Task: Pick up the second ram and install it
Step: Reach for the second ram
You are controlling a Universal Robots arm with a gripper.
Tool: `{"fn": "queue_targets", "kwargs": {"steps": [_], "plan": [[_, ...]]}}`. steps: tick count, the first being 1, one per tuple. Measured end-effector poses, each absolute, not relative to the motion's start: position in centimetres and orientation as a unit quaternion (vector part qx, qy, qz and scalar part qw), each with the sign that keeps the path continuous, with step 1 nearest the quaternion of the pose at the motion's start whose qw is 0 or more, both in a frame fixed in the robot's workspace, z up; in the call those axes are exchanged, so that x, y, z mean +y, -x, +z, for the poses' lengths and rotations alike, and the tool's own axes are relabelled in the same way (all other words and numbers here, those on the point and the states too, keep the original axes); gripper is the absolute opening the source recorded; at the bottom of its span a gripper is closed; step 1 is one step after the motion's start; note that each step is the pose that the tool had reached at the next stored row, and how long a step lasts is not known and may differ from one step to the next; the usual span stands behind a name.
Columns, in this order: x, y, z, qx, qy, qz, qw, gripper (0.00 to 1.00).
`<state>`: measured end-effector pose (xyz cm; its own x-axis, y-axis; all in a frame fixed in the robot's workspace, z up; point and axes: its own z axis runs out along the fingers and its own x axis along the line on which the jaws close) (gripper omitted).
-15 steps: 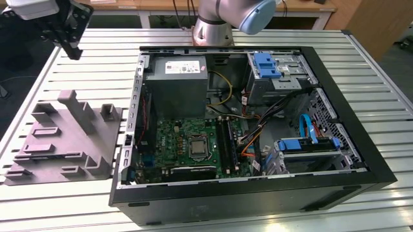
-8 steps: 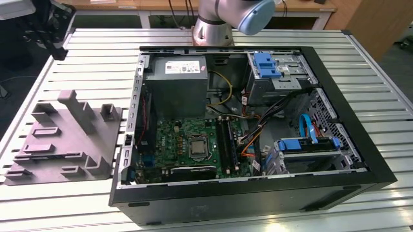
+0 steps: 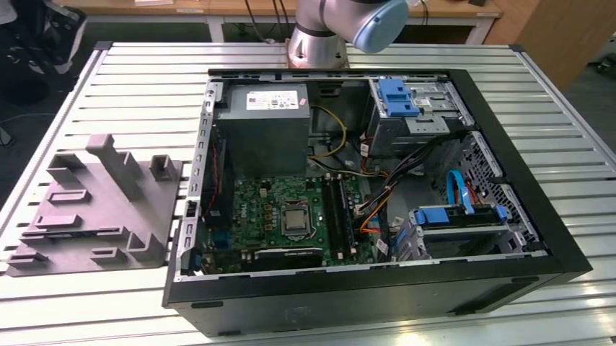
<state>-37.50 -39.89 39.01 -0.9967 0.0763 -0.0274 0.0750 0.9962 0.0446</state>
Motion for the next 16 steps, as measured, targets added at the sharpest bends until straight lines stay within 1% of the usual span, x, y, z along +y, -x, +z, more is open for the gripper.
{"fn": "queue_targets", "kwargs": {"steps": [6,16], "plan": [[-39.9,39.5,38.6,0.999,-0.038,0.022,0.014,0.1],[-40.2,39.8,38.3,0.999,-0.038,0.022,0.014,0.1]]}}
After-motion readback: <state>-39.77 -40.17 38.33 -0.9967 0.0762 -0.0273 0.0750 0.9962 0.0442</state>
